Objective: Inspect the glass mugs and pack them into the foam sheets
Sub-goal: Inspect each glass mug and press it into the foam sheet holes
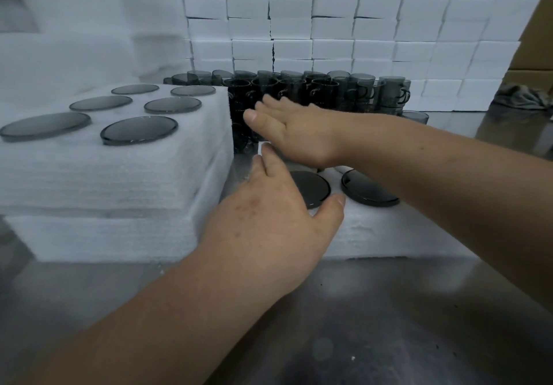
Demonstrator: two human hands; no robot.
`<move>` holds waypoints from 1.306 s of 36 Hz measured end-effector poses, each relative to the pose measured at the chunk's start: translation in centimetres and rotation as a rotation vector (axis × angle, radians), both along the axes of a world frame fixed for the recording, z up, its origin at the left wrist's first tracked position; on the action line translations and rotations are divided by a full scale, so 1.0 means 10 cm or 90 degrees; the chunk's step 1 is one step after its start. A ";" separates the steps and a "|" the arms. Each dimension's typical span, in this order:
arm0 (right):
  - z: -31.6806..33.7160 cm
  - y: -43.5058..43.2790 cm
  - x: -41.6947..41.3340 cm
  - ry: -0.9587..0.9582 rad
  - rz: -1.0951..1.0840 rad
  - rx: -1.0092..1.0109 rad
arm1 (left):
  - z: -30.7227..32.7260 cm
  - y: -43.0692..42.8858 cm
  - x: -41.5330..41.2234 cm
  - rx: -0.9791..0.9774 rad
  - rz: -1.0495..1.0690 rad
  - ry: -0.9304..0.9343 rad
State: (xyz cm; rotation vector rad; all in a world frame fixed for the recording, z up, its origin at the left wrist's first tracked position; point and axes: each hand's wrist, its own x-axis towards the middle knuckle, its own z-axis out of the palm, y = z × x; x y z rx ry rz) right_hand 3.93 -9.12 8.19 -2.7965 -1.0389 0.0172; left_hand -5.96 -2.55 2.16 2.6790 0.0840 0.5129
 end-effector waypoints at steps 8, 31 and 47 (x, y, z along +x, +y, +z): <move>-0.05 0.02 0.03 0.034 -0.011 -0.034 | -0.02 0.01 0.01 -0.022 0.000 -0.018; -0.13 -0.02 0.07 0.096 -0.003 0.018 | -0.01 0.01 0.01 -0.013 -0.010 -0.015; -0.22 0.03 0.07 0.119 -0.032 -0.058 | 0.04 -0.02 -0.03 0.004 0.044 0.060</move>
